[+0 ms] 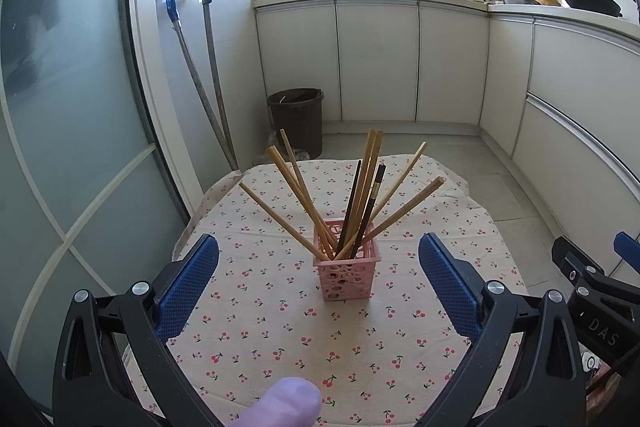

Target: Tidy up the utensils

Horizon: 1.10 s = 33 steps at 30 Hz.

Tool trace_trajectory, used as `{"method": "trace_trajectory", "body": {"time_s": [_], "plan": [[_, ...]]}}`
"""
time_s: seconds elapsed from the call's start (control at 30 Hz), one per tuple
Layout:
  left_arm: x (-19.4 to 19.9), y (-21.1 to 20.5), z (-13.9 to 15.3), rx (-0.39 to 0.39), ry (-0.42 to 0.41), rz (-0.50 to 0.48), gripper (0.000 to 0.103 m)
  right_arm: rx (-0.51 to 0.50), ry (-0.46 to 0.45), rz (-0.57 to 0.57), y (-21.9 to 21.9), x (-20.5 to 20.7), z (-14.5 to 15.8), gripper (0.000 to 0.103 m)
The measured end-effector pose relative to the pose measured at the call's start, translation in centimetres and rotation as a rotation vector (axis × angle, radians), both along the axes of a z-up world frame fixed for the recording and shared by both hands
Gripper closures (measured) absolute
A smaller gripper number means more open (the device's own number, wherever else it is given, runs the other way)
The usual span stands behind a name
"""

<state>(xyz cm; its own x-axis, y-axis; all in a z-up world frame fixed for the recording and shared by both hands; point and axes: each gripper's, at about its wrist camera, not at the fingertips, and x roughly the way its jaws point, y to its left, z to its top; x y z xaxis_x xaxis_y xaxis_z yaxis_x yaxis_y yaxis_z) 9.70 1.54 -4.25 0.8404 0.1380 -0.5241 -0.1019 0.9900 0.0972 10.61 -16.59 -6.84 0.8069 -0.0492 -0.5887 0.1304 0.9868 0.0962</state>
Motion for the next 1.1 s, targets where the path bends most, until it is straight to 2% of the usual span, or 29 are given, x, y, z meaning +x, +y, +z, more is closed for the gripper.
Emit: {"method": "trace_trajectory", "body": {"time_s": [0.2, 0.37, 0.5, 0.53, 0.57, 0.63, 0.7, 0.83, 1.1], "plan": [[-0.01, 0.15, -0.05, -0.025, 0.005, -0.021, 0.008, 0.001, 0.006, 0.000, 0.02, 0.05, -0.06, 0.007], [-0.11, -0.03, -0.14, -0.030, 0.001, -0.053, 0.026, 0.000, 0.011, 0.002, 0.15, 0.08, -0.10, 0.007], [0.09, -0.03, -0.30, -0.033, 0.007, -0.057, 0.044, 0.001, 0.011, 0.001, 0.10, 0.08, -0.10, 0.007], [0.16, 0.05, -0.30, -0.040, 0.011, -0.057, 0.045, 0.002, 0.011, 0.000, 0.07, 0.08, -0.11, 0.007], [0.21, 0.08, -0.24, -0.044, 0.013, -0.063, 0.043, 0.003, 0.011, 0.001, 0.07, 0.11, -0.11, 0.007], [0.12, -0.06, -0.03, -0.042, 0.007, -0.070, 0.019, 0.003, 0.010, -0.001, 0.06, 0.10, -0.10, 0.007], [-0.08, -0.12, 0.18, -0.039, -0.010, -0.050, 0.007, 0.003, 0.008, -0.002, 0.03, 0.12, -0.04, 0.007], [-0.15, -0.27, 0.27, -0.013, -0.019, -0.029, 0.007, 0.002, 0.008, -0.003, 0.01, 0.15, -0.03, 0.007], [-0.09, -0.07, 0.19, -0.029, -0.004, -0.033, 0.007, 0.003, 0.010, -0.004, 0.05, 0.27, -0.08, 0.007]]}}
